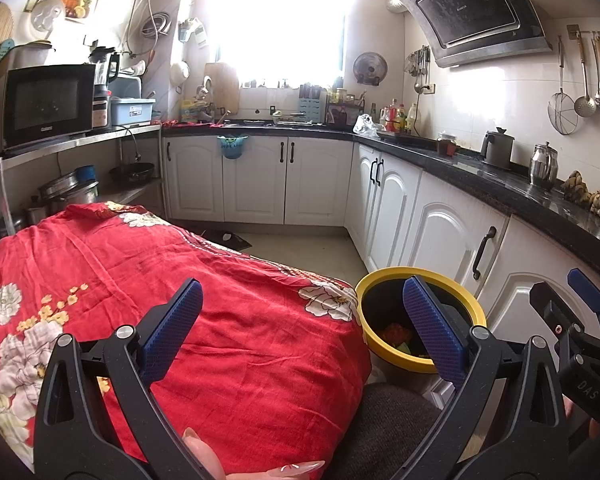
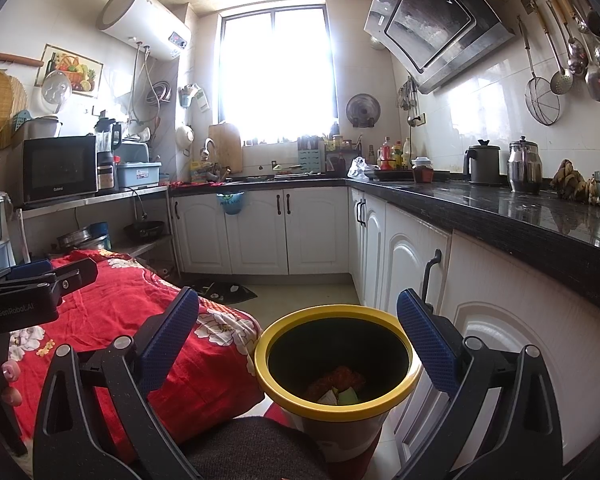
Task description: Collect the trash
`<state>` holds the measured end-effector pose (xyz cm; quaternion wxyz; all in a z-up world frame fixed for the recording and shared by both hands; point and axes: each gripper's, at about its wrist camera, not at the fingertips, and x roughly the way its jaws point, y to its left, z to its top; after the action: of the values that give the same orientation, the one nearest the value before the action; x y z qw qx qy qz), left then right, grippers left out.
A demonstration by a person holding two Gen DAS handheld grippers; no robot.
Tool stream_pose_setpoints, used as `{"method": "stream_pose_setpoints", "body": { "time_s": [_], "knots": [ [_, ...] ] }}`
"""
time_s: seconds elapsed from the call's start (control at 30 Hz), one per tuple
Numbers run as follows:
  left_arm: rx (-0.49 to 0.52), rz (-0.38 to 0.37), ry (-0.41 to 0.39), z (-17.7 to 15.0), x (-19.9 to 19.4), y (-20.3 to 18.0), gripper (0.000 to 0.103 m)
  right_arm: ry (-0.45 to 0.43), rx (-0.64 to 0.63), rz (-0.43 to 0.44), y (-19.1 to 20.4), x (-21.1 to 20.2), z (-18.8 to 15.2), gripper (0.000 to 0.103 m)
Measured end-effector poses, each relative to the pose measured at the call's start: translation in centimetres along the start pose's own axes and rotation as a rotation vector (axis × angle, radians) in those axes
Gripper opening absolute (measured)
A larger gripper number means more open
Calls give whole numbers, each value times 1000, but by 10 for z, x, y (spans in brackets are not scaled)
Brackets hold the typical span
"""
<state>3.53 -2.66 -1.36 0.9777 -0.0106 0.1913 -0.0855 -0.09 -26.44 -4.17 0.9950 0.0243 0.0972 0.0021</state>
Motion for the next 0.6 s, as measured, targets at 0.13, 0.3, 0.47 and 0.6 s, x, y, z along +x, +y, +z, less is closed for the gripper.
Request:
{"method": "stream_pose_setpoints", "body": {
  "time_s": [0.13,0.3,0.47,0.6],
  "knots": [
    [1,-1,1,0,0,0,92,2,0,-1,0,0,0,97],
    [0,-2,6,1,0,-1,92,2,4,-1,-2,-1,-1,97],
    [-12,-15,28,1,3,0,92,5,3,2,-2,-1,-1,97],
    [-23,-8,45,0,1,7,92,46,14,24,1,7,1,97]
  ]
}}
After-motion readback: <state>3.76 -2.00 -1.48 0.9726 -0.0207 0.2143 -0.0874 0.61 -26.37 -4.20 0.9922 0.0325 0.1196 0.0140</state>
